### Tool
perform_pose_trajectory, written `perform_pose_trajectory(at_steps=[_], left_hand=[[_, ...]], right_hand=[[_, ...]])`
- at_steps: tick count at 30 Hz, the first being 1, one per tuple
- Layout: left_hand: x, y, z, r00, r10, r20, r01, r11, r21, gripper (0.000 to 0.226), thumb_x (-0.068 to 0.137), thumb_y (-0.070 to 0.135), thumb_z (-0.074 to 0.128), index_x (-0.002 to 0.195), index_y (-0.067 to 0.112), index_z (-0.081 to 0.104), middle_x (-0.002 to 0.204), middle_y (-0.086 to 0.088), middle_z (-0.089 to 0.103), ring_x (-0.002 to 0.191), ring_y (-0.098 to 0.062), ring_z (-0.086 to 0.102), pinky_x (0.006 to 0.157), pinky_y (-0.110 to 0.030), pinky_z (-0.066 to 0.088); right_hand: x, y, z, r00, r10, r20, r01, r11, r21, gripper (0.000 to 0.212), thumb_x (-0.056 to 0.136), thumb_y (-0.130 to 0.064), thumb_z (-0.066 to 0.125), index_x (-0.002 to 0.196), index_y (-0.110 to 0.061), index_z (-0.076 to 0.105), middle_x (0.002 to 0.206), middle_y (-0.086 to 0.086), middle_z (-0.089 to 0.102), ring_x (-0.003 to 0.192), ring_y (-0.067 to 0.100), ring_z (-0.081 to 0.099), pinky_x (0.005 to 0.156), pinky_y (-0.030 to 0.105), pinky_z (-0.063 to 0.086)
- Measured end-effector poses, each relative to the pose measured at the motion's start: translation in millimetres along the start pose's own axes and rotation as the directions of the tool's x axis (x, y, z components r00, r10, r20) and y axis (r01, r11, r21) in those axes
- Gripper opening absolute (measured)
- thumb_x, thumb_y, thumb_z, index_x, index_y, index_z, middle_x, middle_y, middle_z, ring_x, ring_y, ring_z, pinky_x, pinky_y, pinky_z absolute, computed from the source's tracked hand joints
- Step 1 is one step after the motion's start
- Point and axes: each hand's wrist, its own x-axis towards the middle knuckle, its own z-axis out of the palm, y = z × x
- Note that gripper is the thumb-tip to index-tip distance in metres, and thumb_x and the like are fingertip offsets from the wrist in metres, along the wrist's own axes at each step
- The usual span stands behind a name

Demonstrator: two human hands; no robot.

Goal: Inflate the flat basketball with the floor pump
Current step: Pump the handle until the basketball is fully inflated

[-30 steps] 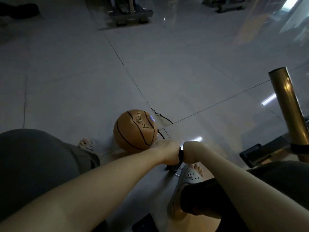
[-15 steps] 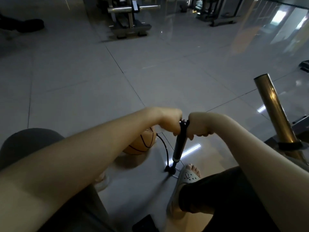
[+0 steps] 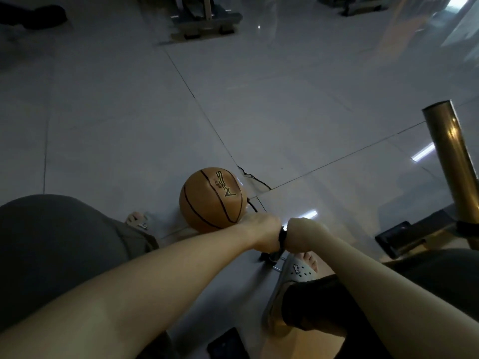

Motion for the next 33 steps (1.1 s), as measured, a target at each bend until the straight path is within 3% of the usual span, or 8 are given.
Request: perform_pose_trajectory(at_steps=[3, 7, 11, 14, 20, 25, 28, 33], left_hand=[[-8, -1, -5, 0.998, 0.012, 0.061, -0.013, 1.0, 0.018, 0.006, 0.09, 0.02, 0.056, 0.087, 0.015, 0.056, 0.076, -0.003, 0.057, 0.071, -0.023, 0.057, 0.054, -0.028, 0.038], [-26, -1, -47, 0.998, 0.052, 0.031, -0.051, 0.998, -0.027, 0.018, 0.087, 0.018, 0.06, 0.069, 0.015, 0.056, 0.064, -0.003, 0.052, 0.058, -0.021, 0.049, 0.052, -0.028, 0.037], [-48, 8, -129, 0.995, 0.098, -0.032, -0.101, 0.99, -0.101, 0.011, 0.084, 0.012, 0.07, 0.076, 0.014, 0.064, 0.063, 0.001, 0.053, 0.054, -0.013, 0.048, 0.051, -0.024, 0.038], [-50, 9, -143, 0.993, 0.106, -0.054, -0.111, 0.987, -0.114, 0.014, 0.085, 0.012, 0.07, 0.074, 0.016, 0.065, 0.065, 0.002, 0.054, 0.054, -0.01, 0.048, 0.05, -0.021, 0.036], [-17, -3, -40, 0.999, 0.001, -0.042, -0.004, 0.998, -0.06, 0.019, 0.083, 0.016, 0.058, 0.067, 0.018, 0.05, 0.066, -0.002, 0.054, 0.061, -0.022, 0.055, 0.05, -0.026, 0.039], [-7, -1, -5, 0.999, -0.018, -0.037, 0.016, 0.999, -0.052, 0.011, 0.087, 0.023, 0.059, 0.095, 0.016, 0.059, 0.084, -0.006, 0.058, 0.086, -0.031, 0.064, 0.065, -0.031, 0.043], [-11, -2, 0, 1.0, -0.016, -0.017, 0.015, 0.999, -0.037, 0.011, 0.088, 0.024, 0.058, 0.096, 0.016, 0.058, 0.088, -0.007, 0.064, 0.079, -0.028, 0.063, 0.059, -0.03, 0.04], [-33, 0, -22, 0.997, 0.025, 0.068, -0.025, 1.0, -0.001, 0.012, 0.089, 0.018, 0.056, 0.077, 0.014, 0.056, 0.067, -0.003, 0.052, 0.056, -0.02, 0.048, 0.048, -0.025, 0.034]], right_hand=[[-12, -7, 0, 0.999, -0.016, -0.031, 0.012, 0.992, -0.126, 0.031, 0.088, -0.018, 0.063, 0.067, -0.014, 0.04, 0.066, 0.002, 0.045, 0.067, 0.018, 0.051, 0.075, 0.029, 0.045], [-39, -2, -41, 0.994, -0.106, 0.027, 0.106, 0.994, 0.0, 0.014, 0.082, -0.01, 0.066, 0.072, -0.008, 0.056, 0.062, 0.004, 0.053, 0.051, 0.016, 0.047, 0.052, 0.025, 0.043], [-86, 5, -114, 0.986, -0.15, -0.075, 0.155, 0.985, 0.071, 0.011, 0.077, -0.009, 0.068, 0.069, -0.006, 0.061, 0.056, 0.006, 0.051, 0.042, 0.018, 0.04, 0.041, 0.02, 0.034], [-93, 3, -126, 0.984, -0.146, -0.103, 0.151, 0.987, 0.048, 0.012, 0.075, -0.007, 0.067, 0.066, -0.006, 0.059, 0.054, 0.006, 0.05, 0.042, 0.019, 0.041, 0.041, 0.02, 0.033], [-21, -5, -36, 0.996, -0.087, 0.001, 0.086, 0.992, -0.096, 0.015, 0.082, -0.01, 0.061, 0.07, -0.013, 0.051, 0.062, 0.002, 0.053, 0.055, 0.014, 0.051, 0.058, 0.024, 0.045], [1, 1, -4, 0.996, -0.082, -0.024, 0.08, 0.993, -0.09, 0.028, 0.086, -0.02, 0.059, 0.067, -0.017, 0.038, 0.073, 0.0, 0.052, 0.08, 0.022, 0.056, 0.073, 0.028, 0.046], [-5, -6, 4, 0.998, -0.043, -0.047, 0.035, 0.987, -0.154, 0.031, 0.089, -0.018, 0.058, 0.067, -0.015, 0.037, 0.07, 0.001, 0.045, 0.087, 0.023, 0.057, 0.083, 0.032, 0.048], [-35, -11, -13, 0.994, -0.099, 0.039, 0.103, 0.989, -0.105, 0.023, 0.085, -0.014, 0.062, 0.066, -0.012, 0.049, 0.061, 0.002, 0.05, 0.062, 0.019, 0.055, 0.057, 0.027, 0.046]])
